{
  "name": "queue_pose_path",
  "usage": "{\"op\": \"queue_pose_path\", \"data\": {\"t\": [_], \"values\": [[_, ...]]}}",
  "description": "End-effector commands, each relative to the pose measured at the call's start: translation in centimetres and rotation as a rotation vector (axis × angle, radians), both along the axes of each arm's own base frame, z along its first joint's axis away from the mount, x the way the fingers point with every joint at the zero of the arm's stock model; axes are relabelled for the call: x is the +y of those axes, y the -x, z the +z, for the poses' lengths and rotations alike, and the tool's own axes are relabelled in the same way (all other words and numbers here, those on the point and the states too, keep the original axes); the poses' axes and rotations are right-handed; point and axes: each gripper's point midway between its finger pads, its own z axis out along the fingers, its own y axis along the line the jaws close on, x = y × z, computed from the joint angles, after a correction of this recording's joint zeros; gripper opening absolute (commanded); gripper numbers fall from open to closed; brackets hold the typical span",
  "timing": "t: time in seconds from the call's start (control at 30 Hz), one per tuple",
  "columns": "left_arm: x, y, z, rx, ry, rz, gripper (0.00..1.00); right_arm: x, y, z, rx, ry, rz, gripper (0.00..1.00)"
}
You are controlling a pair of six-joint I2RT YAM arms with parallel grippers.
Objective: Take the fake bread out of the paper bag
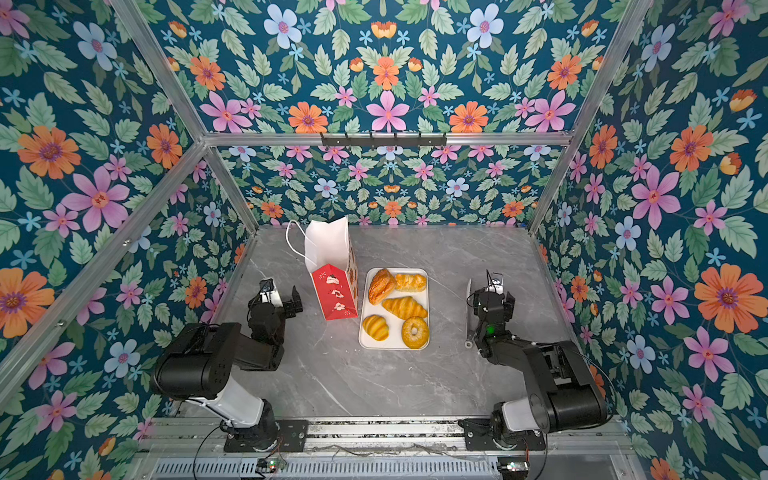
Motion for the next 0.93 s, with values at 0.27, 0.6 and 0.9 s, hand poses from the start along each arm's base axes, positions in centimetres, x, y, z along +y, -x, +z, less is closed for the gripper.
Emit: {"op": "queue_pose_path", "data": {"t": [0.27, 0.6, 0.9], "values": [[0.0, -0.2, 0.7, -0.031, 0.004, 0.001, 1.0, 0.4, -0.4, -0.6, -0.082, -0.149, 0.124, 0.77], [0.0, -0.2, 0.8, -0.032, 0.004, 0.001, 1.0, 0.4, -0.3, -0.7, -0.072, -0.153, 0.121, 0.83], [-0.1, -0.3, 0.6, -0.025, 0.01, -0.008, 1.0, 0.5, -0.2, -0.9, -0.062, -0.155, 0.122, 0.99]]}}
